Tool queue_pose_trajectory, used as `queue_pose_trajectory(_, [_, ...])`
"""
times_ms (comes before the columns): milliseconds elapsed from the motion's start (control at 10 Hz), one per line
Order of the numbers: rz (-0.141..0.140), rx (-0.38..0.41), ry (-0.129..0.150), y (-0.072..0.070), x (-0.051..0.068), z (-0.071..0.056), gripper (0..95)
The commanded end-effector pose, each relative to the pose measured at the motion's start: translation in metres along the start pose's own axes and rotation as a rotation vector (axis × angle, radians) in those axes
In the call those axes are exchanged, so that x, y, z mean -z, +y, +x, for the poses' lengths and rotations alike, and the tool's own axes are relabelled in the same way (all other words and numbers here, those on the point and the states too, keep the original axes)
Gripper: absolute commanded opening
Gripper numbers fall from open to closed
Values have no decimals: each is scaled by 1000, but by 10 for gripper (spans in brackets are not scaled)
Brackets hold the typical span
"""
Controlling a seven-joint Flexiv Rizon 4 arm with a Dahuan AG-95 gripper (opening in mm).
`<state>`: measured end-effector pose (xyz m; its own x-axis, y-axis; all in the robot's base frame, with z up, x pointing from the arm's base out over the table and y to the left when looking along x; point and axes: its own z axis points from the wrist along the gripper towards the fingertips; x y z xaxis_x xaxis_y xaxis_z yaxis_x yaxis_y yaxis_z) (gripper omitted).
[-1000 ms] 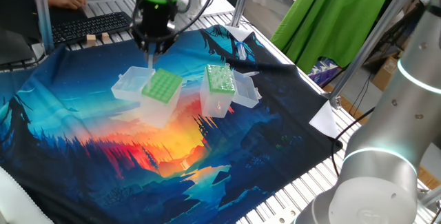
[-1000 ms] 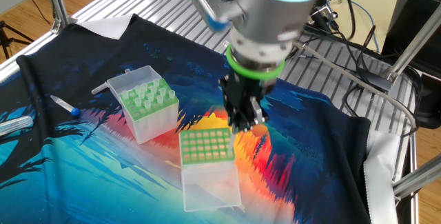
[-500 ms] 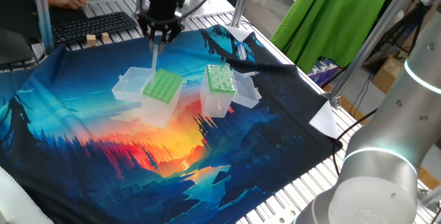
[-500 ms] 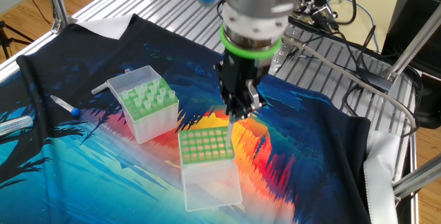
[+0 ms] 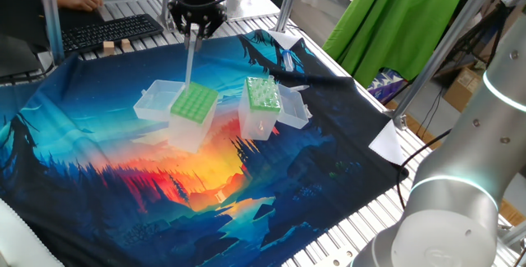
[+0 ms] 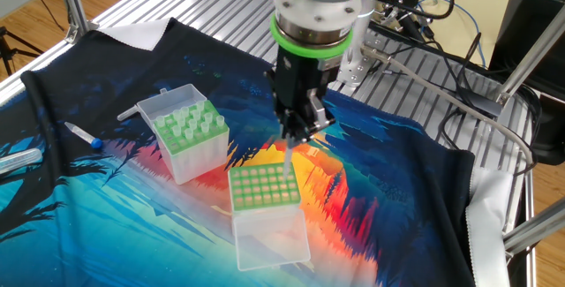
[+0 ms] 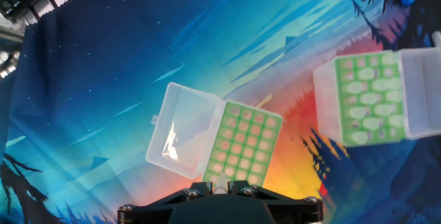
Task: Transfer all large pipette tips from one holder to another
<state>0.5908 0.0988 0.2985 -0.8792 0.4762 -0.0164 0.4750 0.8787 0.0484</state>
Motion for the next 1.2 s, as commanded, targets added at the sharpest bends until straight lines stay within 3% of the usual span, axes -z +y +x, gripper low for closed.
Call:
queue_pose_trajectory(100, [1, 38, -12, -11, -3, -14, 0])
queue_pose_trajectory(1200, [-22, 164, -13, -71, -34, -80, 0])
